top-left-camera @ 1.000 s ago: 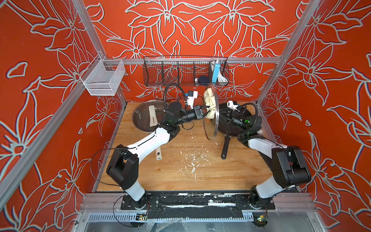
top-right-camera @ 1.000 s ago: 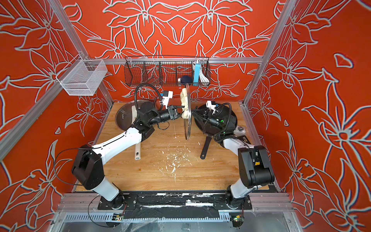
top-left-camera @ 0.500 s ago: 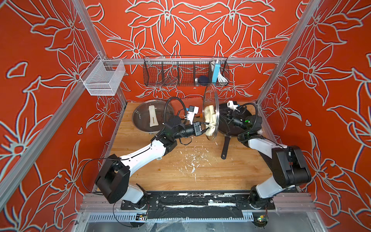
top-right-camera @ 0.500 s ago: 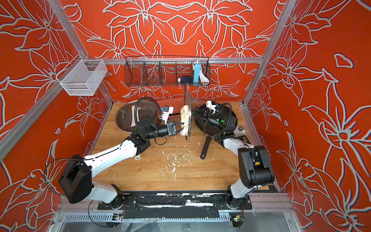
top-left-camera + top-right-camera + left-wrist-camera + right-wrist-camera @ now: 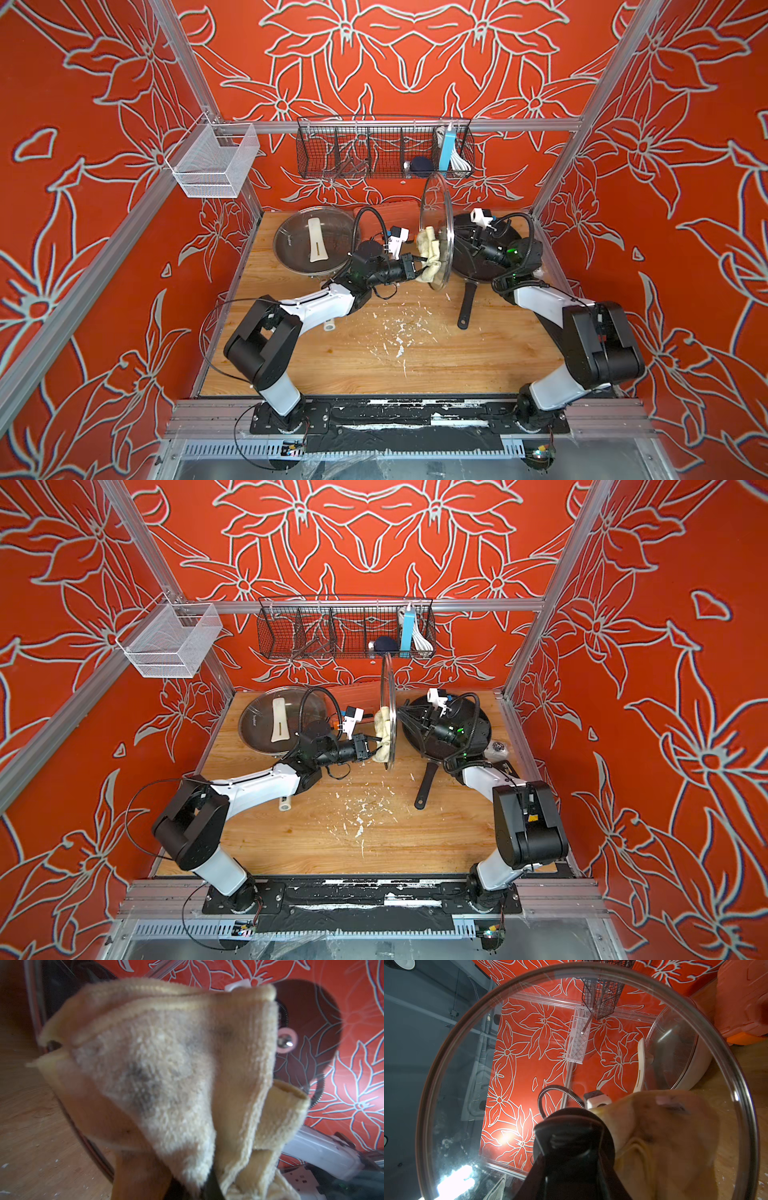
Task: Wipe the pot lid with a cloth
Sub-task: Wipe the pot lid.
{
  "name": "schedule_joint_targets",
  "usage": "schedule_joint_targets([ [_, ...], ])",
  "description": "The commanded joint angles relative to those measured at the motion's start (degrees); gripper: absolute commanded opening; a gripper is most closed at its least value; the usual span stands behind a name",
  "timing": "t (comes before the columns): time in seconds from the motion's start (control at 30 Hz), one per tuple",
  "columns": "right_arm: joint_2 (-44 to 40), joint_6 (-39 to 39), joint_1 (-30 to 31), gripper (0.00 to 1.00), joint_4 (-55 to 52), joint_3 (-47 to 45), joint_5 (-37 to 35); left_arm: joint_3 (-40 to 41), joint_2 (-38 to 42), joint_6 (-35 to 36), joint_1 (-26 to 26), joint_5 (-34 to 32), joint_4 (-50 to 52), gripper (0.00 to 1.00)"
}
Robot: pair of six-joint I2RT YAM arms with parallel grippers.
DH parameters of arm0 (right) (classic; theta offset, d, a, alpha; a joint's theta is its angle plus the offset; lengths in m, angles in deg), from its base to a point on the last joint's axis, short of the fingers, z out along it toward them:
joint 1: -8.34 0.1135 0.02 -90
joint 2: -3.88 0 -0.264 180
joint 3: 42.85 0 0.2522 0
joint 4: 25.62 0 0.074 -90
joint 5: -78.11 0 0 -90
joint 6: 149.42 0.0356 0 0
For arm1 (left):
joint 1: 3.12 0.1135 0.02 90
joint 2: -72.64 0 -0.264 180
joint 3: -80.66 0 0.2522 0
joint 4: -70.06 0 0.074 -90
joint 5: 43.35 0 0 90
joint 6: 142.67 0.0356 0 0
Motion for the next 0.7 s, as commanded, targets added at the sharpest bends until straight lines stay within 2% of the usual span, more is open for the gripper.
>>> schedule_joint_targets([
  [0.0,-2.2,0.8,0.5,0.00,8.6,2.7,-2.0,-0.8,1.0,-1.5,-0.1,1.7,-3.5,0.00],
  [0.13,-1.8,0.2,0.5,0.00,8.6,2.6,-2.6,1.3,5.1,-0.3,0.5,-1.5,-1.0,0.00],
  [0.27,-1.3,-0.3,0.4,0.00,8.5,2.0,-4.2,4.8,10.3,4.1,1.2,-8.1,4.0,0.00],
  [0.4,-1.4,-1.4,0.5,0.00,7.6,1.4,-5.6,7.2,14.3,5.7,1.9,-10.3,6.8,0.00],
  [0.67,-6.3,-13.1,0.5,0.00,-6.6,0.0,-7.5,9.2,24.3,11.1,1.9,-15.8,15.6,0.00],
])
